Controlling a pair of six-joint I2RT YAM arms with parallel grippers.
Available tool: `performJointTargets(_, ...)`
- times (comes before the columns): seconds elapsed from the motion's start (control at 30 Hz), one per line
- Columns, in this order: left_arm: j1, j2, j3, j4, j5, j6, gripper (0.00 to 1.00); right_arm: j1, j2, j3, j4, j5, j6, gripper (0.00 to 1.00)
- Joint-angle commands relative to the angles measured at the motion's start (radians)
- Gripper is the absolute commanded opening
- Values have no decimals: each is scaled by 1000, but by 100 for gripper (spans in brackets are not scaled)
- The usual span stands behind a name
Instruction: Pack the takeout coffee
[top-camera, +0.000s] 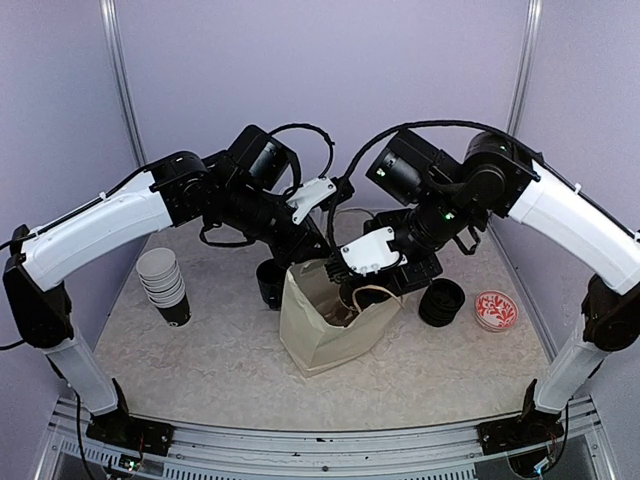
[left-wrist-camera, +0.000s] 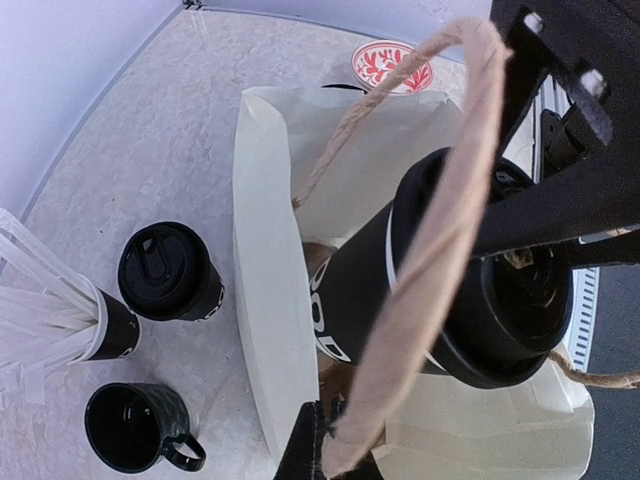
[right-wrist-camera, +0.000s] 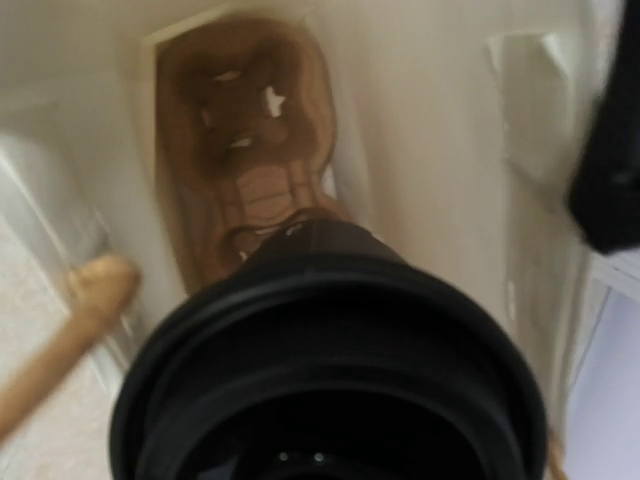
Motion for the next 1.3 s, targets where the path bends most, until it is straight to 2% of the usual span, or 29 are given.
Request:
performJointTargets(0.0, -8, 14, 16, 4, 21, 22, 0, 5, -30, -33, -12, 7, 12, 59)
performJointTargets(0.13, -7, 16, 22, 10, 1, 35, 0, 6, -50, -35, -12, 1, 10, 60)
performJointTargets(0.3, -7, 19, 27, 15, -23, 68, 0, 5, -79, -60, -13, -76, 17, 61)
performJointTargets(0.57, -31, 46, 74, -33, 59, 110, 0, -56, -30, 18, 14, 2, 7, 59)
performJointTargets(0.97, -36, 36, 59, -24, 25, 126, 0, -104, -68, -128, 89, 16, -66, 59)
performJointTargets(1.1, -26, 37, 61, -13, -21, 126, 0, -104, -87, -158, 62, -6, -70, 59)
performJointTargets(1.27, -19, 51, 75, -3, -12, 117, 0, -102, -112, -178, 38, -28, -69, 58)
